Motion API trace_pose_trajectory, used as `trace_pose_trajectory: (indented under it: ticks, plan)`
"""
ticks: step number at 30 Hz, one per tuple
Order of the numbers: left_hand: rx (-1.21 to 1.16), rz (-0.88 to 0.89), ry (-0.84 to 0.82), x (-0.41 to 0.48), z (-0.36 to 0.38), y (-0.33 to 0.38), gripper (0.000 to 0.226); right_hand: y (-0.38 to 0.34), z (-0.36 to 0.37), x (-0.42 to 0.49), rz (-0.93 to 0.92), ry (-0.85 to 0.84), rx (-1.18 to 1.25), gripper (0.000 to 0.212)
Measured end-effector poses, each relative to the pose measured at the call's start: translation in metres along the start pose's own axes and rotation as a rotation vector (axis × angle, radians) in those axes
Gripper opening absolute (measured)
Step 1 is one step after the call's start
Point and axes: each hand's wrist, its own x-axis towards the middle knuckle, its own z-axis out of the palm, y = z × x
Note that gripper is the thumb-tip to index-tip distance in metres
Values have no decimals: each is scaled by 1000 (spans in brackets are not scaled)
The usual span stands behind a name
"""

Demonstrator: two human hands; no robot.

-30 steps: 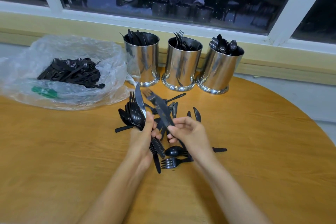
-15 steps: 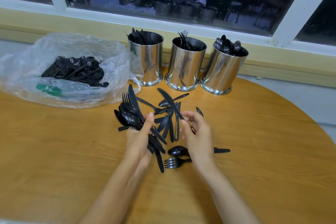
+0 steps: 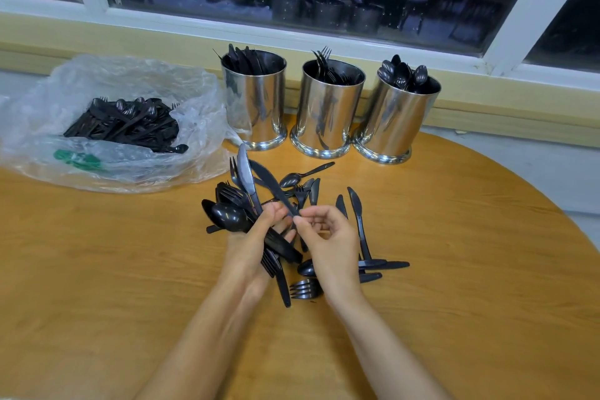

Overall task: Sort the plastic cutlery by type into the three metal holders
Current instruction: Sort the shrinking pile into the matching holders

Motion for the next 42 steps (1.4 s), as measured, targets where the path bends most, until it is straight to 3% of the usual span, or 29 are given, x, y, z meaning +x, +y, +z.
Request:
trace_pose_trajectory:
  ticks: [7, 10, 13, 17, 20, 24, 28, 31, 33, 35, 37, 40, 42]
  plan:
    - [15, 26, -40, 4, 2, 1, 28, 9, -11, 3, -57, -147, -179, 8]
    - [40, 73, -37, 6, -2, 4, 26, 15, -38, 20, -63, -46, -383, 11]
    - [58, 65, -10, 7, -5, 5, 25, 27, -67, 34, 3, 6, -699, 27]
    - [54, 36, -33, 10, -5, 3, 23, 32, -73, 31, 84, -69, -939, 60]
    - [50, 25, -46, 8, -3, 1, 22, 28, -68, 31, 73, -49, -1016, 49]
    - [47, 16, -47, 8, -3, 0, 23, 28, -65, 45, 116, -11, -899, 31]
    - [46, 21, -39, 7, -4, 0, 24, 25, -60, 65, 237, -176, -974, 13]
    - [53, 17, -26, 7, -4, 1, 22, 20, -55, 72, 233, -244, -1155, 17]
    - [49, 0, -14, 6, -5, 2, 18, 17, -55, 71, 170, -169, -1233, 18]
    - [43, -6, 6, 6, -5, 2, 15, 13, -56, 65, 77, -3, -1113, 16]
    - [40, 14, 7, 6, -5, 1, 12, 10, -54, 56, -43, 85, -843, 11]
    - [69, 61, 0, 6, -1, -3, 14, -3, -38, 38, 61, -45, -281, 18]
    - [101, 88, 13, 6, 3, -6, 18, -10, -27, 24, 140, -177, -68, 28]
